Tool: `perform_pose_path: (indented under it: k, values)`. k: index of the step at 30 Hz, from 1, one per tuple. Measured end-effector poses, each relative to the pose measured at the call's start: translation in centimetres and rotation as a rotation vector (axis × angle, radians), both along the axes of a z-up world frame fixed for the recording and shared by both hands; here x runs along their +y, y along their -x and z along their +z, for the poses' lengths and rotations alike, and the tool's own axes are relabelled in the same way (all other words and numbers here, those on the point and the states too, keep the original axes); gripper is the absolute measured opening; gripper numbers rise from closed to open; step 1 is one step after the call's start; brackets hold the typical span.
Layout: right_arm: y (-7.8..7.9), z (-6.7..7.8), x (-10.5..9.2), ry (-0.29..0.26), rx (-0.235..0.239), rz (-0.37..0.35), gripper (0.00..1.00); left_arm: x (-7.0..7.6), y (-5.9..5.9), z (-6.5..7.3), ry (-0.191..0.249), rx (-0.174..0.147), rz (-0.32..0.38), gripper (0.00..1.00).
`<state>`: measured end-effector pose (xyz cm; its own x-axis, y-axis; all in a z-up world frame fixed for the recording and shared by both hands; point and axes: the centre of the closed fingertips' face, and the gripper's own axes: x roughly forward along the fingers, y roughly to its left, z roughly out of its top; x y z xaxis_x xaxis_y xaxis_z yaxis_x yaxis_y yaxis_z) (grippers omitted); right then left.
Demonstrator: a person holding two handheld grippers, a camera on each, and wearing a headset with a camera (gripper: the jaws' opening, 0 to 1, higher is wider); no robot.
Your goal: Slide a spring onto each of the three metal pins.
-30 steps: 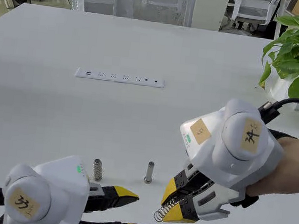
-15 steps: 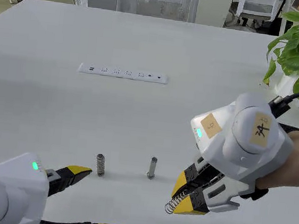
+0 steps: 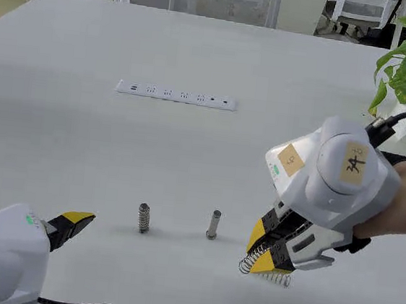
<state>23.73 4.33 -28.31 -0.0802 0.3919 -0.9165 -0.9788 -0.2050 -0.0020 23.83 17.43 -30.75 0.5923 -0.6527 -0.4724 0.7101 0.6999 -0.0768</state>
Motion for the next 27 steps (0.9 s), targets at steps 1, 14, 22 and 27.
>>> perform_pose_path:
  k: [1, 14, 22, 27]
  values:
    - [-0.2, 0.0, 0.0, 0.003, -0.002, 0.002, 0.08, 0.0, 0.0, 0.1, 0.000, -0.004, 0.000, 0.99]
    - [-3.2, 0.3, 0.6, 0.064, -0.035, 0.049, 0.08, 0.0, -0.1, 0.4, 0.010, -0.006, -0.002, 0.98]
    - [-4.5, 0.4, 1.1, 0.104, -0.058, 0.087, 0.08, 0.3, -0.1, 0.4, 0.009, -0.003, 0.000, 0.96]
    - [-5.5, 0.2, 1.4, 0.134, -0.079, 0.112, 0.08, 0.3, -0.1, 0.4, 0.010, -0.003, -0.001, 0.95]
